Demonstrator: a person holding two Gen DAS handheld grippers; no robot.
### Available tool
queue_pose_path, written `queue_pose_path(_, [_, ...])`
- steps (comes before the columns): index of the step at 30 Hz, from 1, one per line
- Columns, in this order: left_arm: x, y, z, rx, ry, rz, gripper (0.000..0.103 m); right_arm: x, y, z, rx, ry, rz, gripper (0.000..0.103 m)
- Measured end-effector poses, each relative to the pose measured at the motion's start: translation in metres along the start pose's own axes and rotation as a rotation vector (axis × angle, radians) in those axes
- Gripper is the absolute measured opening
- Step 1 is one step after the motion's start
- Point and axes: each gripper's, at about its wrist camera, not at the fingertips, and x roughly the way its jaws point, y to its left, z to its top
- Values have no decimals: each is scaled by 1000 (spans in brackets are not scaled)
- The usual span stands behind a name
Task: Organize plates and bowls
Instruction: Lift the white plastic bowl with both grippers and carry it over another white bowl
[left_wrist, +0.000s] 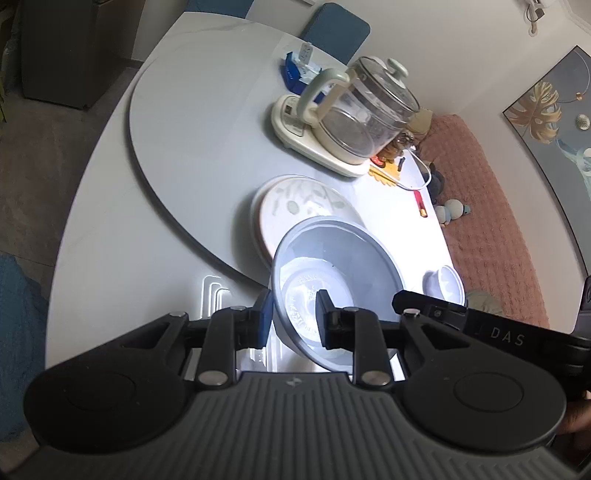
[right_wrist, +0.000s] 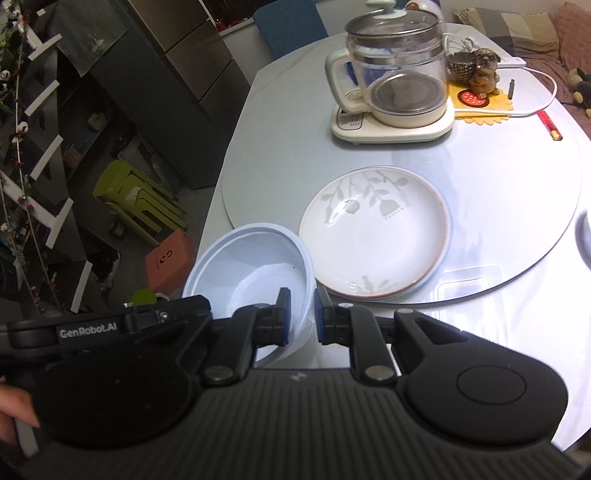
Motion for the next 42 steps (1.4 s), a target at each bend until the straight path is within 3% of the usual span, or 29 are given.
queue_pose_path(16, [30,-81,-43,48,22,13,28,-48,-73,-21,18,-31,-6,16])
queue_pose_path(31, [84,-83,-85,21,131,92,28,-23,-103,-48,-8,94,-53,16])
queue_pose_path(42, [113,-76,-91,-54,159,145,29,4,-119,-59,-23,193,-43,16])
